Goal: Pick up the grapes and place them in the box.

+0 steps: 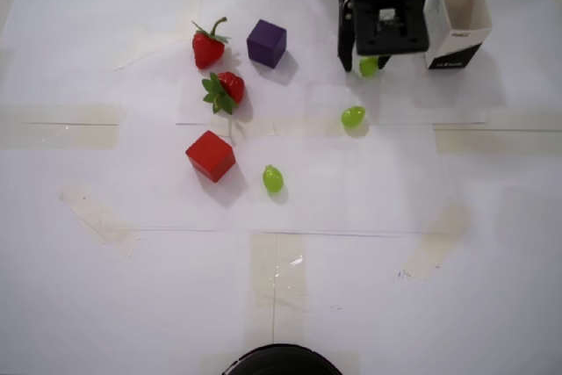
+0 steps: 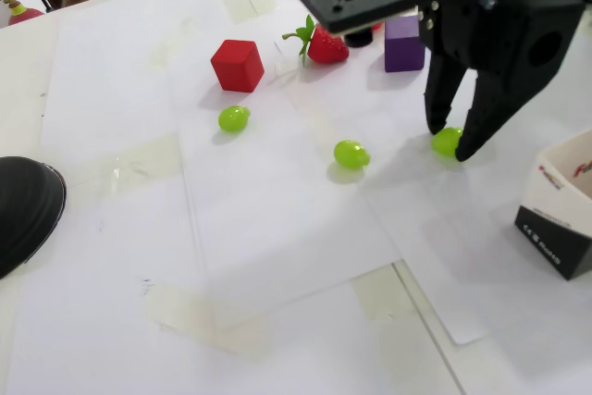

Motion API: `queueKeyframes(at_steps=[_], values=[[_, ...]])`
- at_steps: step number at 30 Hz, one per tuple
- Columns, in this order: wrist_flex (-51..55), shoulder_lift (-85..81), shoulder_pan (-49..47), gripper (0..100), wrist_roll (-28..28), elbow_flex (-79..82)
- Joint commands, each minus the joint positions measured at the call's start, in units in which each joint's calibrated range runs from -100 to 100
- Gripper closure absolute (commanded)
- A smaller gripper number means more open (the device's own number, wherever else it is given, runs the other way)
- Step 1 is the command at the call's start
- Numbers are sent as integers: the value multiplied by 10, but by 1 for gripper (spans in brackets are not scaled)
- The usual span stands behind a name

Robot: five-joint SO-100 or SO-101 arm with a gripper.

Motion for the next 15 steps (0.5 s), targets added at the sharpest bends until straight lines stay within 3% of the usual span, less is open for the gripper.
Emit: queueKeyframes(at_steps=[1, 15], values=[[-24, 0, -15, 87, -11, 5], [3, -13, -16, 96, -3, -1]])
